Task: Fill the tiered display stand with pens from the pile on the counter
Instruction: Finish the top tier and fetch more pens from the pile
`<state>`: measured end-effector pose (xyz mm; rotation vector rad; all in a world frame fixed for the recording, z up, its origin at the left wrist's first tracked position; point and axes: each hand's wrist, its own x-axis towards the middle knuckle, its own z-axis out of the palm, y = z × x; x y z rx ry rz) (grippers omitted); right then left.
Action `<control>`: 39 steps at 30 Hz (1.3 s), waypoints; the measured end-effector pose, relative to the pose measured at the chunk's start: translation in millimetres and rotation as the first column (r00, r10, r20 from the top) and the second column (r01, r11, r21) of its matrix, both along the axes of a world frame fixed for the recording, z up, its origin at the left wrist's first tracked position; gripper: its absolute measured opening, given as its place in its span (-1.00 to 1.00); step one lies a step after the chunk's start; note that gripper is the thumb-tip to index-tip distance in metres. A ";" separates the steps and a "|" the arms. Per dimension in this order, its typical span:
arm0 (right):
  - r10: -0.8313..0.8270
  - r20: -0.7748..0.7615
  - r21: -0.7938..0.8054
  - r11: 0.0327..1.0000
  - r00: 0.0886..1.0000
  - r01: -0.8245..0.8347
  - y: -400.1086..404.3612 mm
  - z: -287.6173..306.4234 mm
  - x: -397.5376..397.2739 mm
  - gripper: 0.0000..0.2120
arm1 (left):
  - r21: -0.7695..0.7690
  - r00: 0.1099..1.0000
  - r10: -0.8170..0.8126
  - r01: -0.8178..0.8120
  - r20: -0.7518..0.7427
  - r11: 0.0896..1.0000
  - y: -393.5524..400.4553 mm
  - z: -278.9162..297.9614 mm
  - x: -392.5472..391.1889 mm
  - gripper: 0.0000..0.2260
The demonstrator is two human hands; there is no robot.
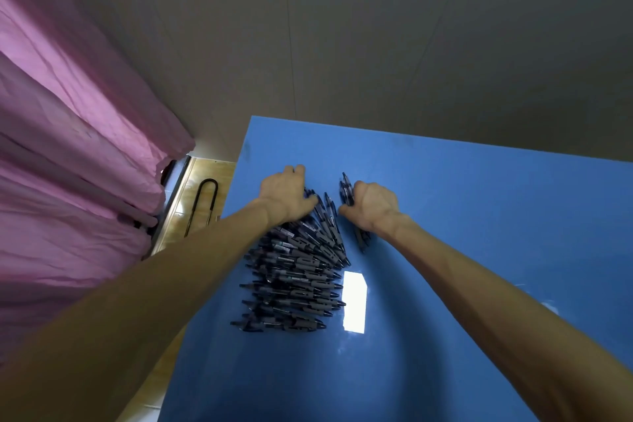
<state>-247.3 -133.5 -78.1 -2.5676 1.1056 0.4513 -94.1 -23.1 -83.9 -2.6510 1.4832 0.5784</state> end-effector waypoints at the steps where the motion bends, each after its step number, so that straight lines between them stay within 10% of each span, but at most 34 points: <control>1: -0.012 0.001 0.000 1.000 1.000 0.012 0.0 0.2 -0.3 -0.69 | 0.010 0.999 0.045 -0.045 -0.014 0.999 -2.2 0.4 -2.0 -0.50; 26: -0.162 -0.022 0.115 0.980 0.987 0.164 -41.1 -5.6 -36.1 -0.62 | -0.037 0.949 0.188 -0.203 -0.254 0.978 -43.1 -9.3 -62.7 -0.62; 39: 0.143 -0.163 -0.106 0.981 0.976 -0.162 -15.4 -0.8 -28.8 -0.75 | -0.055 0.684 0.378 -0.521 -0.623 0.852 -29.6 -2.2 -42.5 -0.68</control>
